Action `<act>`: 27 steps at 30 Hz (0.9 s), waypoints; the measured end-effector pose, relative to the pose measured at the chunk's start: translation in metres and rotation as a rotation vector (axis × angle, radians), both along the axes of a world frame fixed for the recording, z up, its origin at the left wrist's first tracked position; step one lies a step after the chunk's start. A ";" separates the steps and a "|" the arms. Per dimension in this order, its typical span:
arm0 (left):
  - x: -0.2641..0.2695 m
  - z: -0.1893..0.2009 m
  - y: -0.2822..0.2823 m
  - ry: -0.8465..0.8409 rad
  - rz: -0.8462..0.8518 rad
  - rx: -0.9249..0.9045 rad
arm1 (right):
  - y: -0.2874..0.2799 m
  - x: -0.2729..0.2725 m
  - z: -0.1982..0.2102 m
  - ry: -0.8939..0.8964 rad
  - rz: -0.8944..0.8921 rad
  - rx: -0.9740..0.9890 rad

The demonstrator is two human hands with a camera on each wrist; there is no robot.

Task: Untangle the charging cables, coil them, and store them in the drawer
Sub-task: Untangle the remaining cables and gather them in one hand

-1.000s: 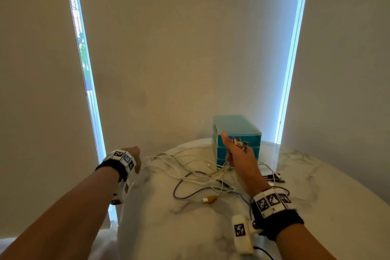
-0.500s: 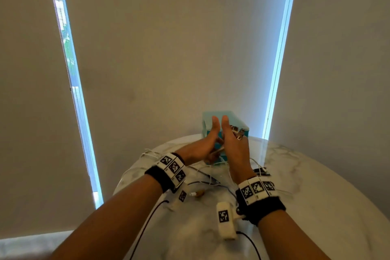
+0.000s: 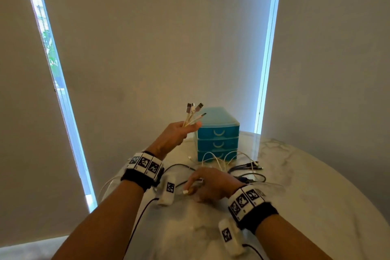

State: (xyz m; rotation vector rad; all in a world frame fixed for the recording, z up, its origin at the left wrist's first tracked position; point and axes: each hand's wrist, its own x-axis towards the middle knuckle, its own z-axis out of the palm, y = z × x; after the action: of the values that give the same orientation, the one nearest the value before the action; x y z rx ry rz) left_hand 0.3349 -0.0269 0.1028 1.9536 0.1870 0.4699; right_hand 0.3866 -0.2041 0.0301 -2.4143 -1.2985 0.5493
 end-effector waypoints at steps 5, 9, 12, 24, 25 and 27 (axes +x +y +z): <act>0.003 -0.015 -0.010 -0.030 0.078 -0.083 | -0.003 0.016 0.001 -0.246 0.006 0.030; 0.006 -0.020 -0.020 -0.093 0.129 -0.127 | -0.034 0.051 0.006 0.069 -0.410 0.597; 0.014 -0.025 -0.025 -0.152 0.181 -0.171 | -0.062 0.069 0.009 0.670 -0.694 1.286; 0.024 -0.062 -0.049 -0.160 0.097 -0.213 | -0.058 0.057 -0.031 1.302 -0.502 1.604; 0.023 -0.063 -0.051 -0.162 0.086 -0.215 | -0.056 0.054 -0.030 1.269 -0.470 1.571; 0.021 -0.065 -0.054 -0.143 0.081 -0.202 | -0.053 0.049 -0.030 1.202 -0.434 1.500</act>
State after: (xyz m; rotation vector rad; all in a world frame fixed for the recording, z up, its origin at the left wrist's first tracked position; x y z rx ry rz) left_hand 0.3560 -0.0808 0.0377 1.7133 0.2139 0.6183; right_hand 0.4359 -0.2568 0.0003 -0.7162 -0.2728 0.4494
